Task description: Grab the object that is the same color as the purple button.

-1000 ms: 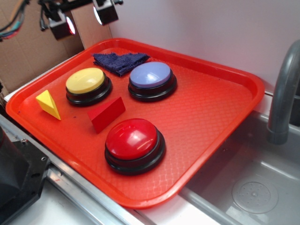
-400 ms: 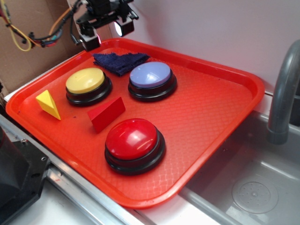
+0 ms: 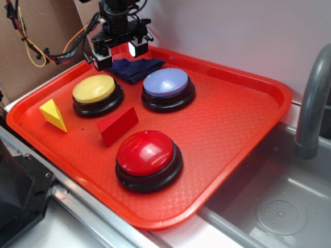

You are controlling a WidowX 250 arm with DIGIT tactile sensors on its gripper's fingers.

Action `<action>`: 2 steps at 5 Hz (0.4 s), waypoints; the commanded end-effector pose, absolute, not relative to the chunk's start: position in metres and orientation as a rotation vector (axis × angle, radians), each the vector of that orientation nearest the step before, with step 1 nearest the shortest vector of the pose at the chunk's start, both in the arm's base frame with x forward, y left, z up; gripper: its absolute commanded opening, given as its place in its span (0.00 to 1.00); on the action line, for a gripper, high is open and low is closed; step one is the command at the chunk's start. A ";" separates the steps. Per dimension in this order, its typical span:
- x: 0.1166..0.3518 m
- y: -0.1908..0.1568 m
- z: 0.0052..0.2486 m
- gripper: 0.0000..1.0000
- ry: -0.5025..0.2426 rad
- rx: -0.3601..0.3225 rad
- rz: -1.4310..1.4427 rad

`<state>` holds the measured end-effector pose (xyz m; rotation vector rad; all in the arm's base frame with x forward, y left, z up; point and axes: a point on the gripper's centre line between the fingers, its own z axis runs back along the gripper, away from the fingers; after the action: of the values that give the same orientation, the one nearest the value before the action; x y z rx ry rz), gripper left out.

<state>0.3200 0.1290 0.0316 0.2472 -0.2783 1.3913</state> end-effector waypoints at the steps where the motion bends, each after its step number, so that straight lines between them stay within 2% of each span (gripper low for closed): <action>1: 0.316 0.144 0.034 1.00 -0.271 0.212 1.398; 2: 0.315 0.146 0.028 0.61 -0.278 0.207 1.413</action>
<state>0.3263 0.1303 0.0161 0.2138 -0.2531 1.3913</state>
